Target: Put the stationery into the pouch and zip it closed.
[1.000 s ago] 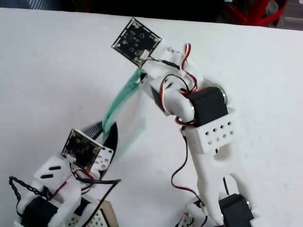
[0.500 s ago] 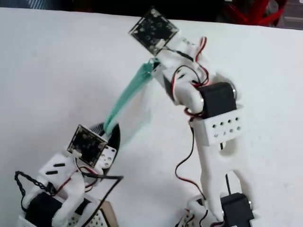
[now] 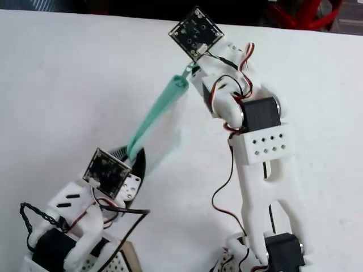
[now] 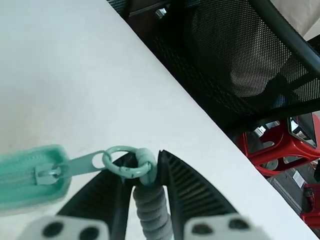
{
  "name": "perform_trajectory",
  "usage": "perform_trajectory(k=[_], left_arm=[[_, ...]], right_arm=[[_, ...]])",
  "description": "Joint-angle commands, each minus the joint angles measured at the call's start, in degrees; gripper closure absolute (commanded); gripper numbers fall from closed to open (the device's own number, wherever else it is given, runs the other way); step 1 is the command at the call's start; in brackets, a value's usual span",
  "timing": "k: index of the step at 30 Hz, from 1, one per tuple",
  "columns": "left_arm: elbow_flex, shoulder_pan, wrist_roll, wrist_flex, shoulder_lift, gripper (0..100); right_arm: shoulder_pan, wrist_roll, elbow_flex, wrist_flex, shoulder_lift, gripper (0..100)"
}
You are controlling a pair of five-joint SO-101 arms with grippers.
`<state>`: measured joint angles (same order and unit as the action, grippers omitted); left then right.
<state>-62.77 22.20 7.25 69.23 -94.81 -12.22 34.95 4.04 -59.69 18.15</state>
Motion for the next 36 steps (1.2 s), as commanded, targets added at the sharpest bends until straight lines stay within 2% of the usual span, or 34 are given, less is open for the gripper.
perform_trajectory(k=[1, 8, 12, 14, 17, 19, 30, 33, 36], left_arm=[[-1.05, 0.13, -0.44, 1.05, 0.04, 98], [-1.05, 0.13, -0.44, 0.97, 0.04, 98], [-1.14, 0.13, -0.44, -0.53, 0.04, 98], [-1.93, 0.13, -0.44, -1.32, 0.04, 98], [-4.13, 0.13, -0.44, -4.04, 0.04, 98], [-5.27, 0.13, -0.44, -5.63, 0.04, 98], [-6.33, -0.4, -0.7, -8.79, 0.04, 98], [-6.33, -3.65, -1.05, -11.43, 0.04, 98], [-6.33, -6.73, -2.73, -14.42, 0.04, 98]], right_arm=[[6.9, -0.88, 1.41, 3.74, 0.66, 98.1], [6.37, -0.88, 1.41, 3.47, 0.66, 98.1], [4.0, -0.88, 0.44, -1.71, 1.71, 97.3], [2.15, -0.97, 0.26, -5.76, 2.95, 91.3], [-0.92, -0.53, 0.18, -11.12, 5.23, 75.6], [-3.12, -0.44, 0.18, -14.46, 6.55, 69.3], [-13.14, -0.88, 0.18, -31.6, 19.38, 74.1], [-12.09, -0.53, 0.09, -33.19, 22.73, 74.3], [-6.99, -0.97, -3.52, -32.22, 24.48, 74.4]])
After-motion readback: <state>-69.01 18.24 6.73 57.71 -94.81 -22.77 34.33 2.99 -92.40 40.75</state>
